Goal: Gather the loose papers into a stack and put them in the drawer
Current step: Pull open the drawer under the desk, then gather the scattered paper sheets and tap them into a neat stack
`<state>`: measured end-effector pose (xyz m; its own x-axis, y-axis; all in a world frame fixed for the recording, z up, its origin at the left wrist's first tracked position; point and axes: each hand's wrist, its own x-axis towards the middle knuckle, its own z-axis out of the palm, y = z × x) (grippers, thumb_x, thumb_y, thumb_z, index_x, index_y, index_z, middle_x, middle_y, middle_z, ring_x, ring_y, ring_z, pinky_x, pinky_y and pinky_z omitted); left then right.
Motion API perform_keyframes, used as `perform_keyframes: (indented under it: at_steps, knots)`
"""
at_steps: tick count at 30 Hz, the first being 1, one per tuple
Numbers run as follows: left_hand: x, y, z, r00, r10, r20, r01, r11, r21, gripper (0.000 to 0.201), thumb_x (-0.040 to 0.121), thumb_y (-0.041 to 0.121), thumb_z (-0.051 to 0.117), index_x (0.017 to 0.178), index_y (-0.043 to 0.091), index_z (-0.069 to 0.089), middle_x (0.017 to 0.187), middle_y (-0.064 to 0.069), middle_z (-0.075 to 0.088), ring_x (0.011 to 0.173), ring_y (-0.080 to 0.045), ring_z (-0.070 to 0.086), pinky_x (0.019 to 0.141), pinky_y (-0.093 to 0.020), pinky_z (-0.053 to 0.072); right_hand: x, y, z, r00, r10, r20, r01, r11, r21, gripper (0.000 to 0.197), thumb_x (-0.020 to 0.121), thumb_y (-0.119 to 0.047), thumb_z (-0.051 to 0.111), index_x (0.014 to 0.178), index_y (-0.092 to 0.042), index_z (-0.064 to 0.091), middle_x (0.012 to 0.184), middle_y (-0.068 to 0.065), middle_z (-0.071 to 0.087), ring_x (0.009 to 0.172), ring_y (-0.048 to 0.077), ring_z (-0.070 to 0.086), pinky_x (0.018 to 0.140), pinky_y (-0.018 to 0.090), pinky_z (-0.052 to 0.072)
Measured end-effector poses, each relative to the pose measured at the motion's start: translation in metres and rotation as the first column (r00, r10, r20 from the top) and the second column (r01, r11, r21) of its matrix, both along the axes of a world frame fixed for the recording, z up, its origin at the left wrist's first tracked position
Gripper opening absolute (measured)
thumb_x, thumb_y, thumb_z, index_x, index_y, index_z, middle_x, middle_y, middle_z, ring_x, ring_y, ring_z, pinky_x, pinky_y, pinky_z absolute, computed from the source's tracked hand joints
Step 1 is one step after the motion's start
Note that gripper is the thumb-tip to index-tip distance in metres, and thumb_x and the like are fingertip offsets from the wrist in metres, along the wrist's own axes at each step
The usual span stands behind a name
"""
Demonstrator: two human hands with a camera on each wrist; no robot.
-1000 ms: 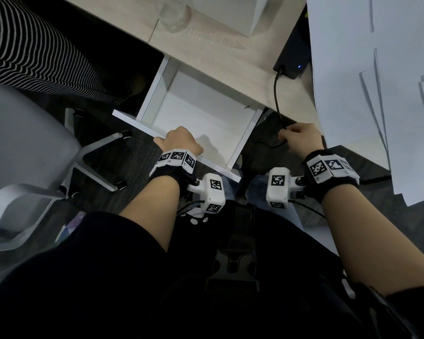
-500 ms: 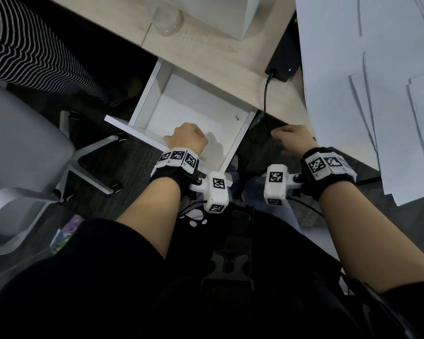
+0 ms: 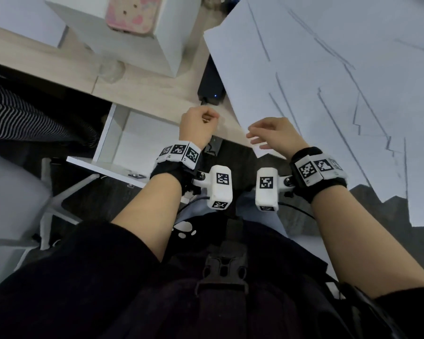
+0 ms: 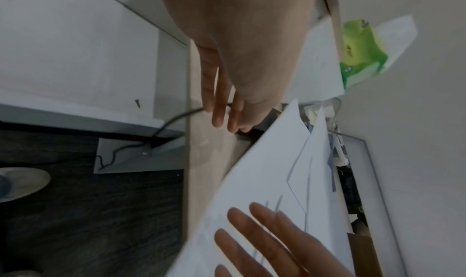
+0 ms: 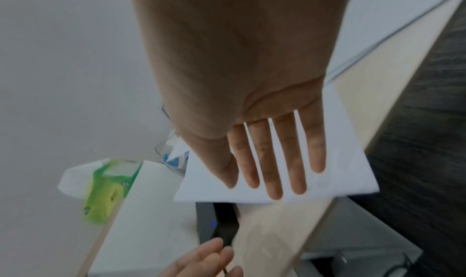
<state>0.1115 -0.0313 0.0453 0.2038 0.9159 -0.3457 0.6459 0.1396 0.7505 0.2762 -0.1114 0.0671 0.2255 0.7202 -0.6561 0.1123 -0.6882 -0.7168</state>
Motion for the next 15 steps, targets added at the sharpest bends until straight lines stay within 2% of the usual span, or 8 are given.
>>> perform_keyframes:
  at_steps: [5, 7, 8, 10, 12, 15]
  knots:
    - [0.059, -0.009, 0.01, 1.0, 0.009, -0.015, -0.009, 1.0, -0.004, 0.023, 0.083, 0.005, 0.058, 0.105, 0.004, 0.064, 0.108, -0.012, 0.068, 0.089, -0.016, 0.059, 0.09, -0.028, 0.048, 0.061, -0.017, 0.012, 0.981, -0.165, 0.101, 0.149, 0.977, 0.153, 0.009, 0.082, -0.011, 0.061, 0.09, -0.013, 0.065, 0.098, 0.017, 0.07, 0.081, 0.024, 0.067, 0.078, 0.034, 0.052]
    - [0.08, -0.012, 0.012, 0.999, 0.035, -0.021, -0.035, 0.999, -0.016, 0.029, 0.083, 0.006, 0.057, 0.112, 0.004, 0.06, 0.115, -0.012, 0.065, 0.094, -0.02, 0.061, 0.092, -0.028, 0.046, 0.086, -0.023, 0.011, 0.957, -0.223, 0.185, 0.188, 0.963, 0.193, 0.013, 0.081, -0.013, 0.061, 0.093, -0.014, 0.066, 0.095, 0.014, 0.07, 0.086, 0.024, 0.067, 0.083, 0.036, 0.053]
    - [0.09, -0.015, 0.012, 0.999, 0.035, -0.032, -0.035, 0.999, -0.016, 0.031, 0.084, 0.007, 0.057, 0.115, 0.005, 0.059, 0.118, -0.01, 0.063, 0.096, -0.021, 0.061, 0.092, -0.028, 0.046, 0.099, -0.027, 0.01, 0.939, -0.253, 0.233, 0.206, 0.956, 0.208, 0.015, 0.082, -0.014, 0.06, 0.096, -0.013, 0.066, 0.094, 0.01, 0.069, 0.086, 0.022, 0.066, 0.083, 0.034, 0.054]
    - [0.111, -0.018, 0.013, 0.999, 0.016, -0.045, -0.016, 1.0, -0.009, 0.034, 0.085, 0.009, 0.057, 0.119, 0.006, 0.056, 0.123, -0.009, 0.06, 0.101, -0.023, 0.061, 0.093, -0.028, 0.044, 0.125, -0.034, 0.009, 0.894, -0.307, 0.327, 0.24, 0.943, 0.229, 0.021, 0.084, -0.013, 0.057, 0.103, -0.009, 0.066, 0.098, 0.007, 0.068, 0.087, 0.015, 0.062, 0.078, 0.023, 0.05]
    - [0.127, -0.019, 0.013, 0.998, -0.008, -0.059, 0.007, 1.0, -0.016, 0.036, 0.086, 0.01, 0.057, 0.122, 0.007, 0.054, 0.128, -0.01, 0.055, 0.108, -0.024, 0.059, 0.095, -0.028, 0.042, 0.142, -0.04, 0.006, 0.853, -0.333, 0.402, 0.255, 0.938, 0.236, 0.026, 0.085, -0.012, 0.055, 0.109, -0.007, 0.064, 0.109, 0.008, 0.067, 0.099, 0.015, 0.061, 0.083, 0.02, 0.044]
    - [0.144, -0.018, 0.011, 0.998, -0.026, -0.064, 0.022, 0.998, -0.06, 0.042, 0.087, 0.012, 0.057, 0.128, 0.007, 0.048, 0.133, -0.012, 0.05, 0.116, -0.026, 0.054, 0.101, -0.033, 0.042, 0.158, -0.047, 0.0, 0.836, -0.336, 0.434, 0.271, 0.94, 0.207, 0.033, 0.086, -0.013, 0.054, 0.119, -0.009, 0.059, 0.125, 0.008, 0.06, 0.119, 0.021, 0.053, 0.092, 0.024, 0.041]
